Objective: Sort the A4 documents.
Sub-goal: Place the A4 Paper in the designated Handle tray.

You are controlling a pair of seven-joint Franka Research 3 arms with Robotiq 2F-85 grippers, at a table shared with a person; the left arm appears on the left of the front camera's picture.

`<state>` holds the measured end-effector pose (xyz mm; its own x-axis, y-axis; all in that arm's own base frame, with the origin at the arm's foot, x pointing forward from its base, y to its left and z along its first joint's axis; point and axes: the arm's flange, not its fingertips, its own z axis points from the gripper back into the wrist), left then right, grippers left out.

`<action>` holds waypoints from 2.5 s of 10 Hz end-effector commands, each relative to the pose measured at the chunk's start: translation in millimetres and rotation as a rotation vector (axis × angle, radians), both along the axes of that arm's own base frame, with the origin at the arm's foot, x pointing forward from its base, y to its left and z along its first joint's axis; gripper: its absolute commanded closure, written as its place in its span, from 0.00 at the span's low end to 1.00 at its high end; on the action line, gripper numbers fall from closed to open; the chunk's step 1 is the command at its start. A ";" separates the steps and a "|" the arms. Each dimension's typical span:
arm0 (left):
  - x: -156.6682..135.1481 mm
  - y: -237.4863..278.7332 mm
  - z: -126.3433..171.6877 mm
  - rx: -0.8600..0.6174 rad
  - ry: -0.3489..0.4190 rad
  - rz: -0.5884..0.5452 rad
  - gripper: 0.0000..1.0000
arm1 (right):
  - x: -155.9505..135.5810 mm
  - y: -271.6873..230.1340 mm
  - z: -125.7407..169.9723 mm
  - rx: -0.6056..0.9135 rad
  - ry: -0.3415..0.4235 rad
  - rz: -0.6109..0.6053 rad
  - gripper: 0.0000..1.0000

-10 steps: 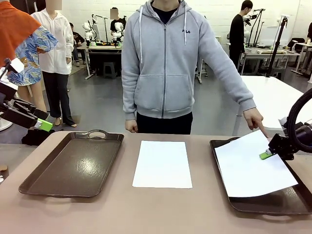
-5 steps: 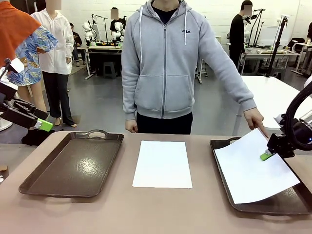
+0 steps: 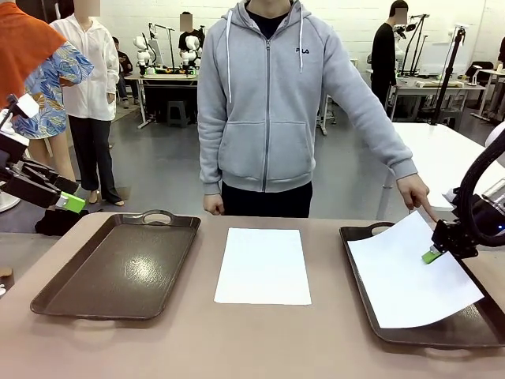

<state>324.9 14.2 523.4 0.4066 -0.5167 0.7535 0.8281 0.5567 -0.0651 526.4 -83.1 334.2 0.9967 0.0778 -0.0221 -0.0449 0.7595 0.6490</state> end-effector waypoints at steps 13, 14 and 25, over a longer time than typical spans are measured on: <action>1.5 1.6 -1.1 -0.013 -0.013 -0.022 0.00 | 3.8 7.8 -2.6 -0.228 0.008 0.012 0.43; 1.5 1.6 -1.1 -0.013 -0.013 -0.022 0.00 | 3.3 7.0 -1.3 -0.232 0.002 0.006 0.33; 1.5 1.6 -1.1 -0.013 -0.013 -0.022 0.00 | 8.0 -5.7 10.3 -0.262 -0.027 -0.014 0.00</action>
<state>324.9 14.2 523.4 0.4067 -0.5164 0.7536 0.8282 0.5566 -0.0655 534.1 -89.0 344.2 0.9983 0.0546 -0.0179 -0.0418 0.9037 0.4262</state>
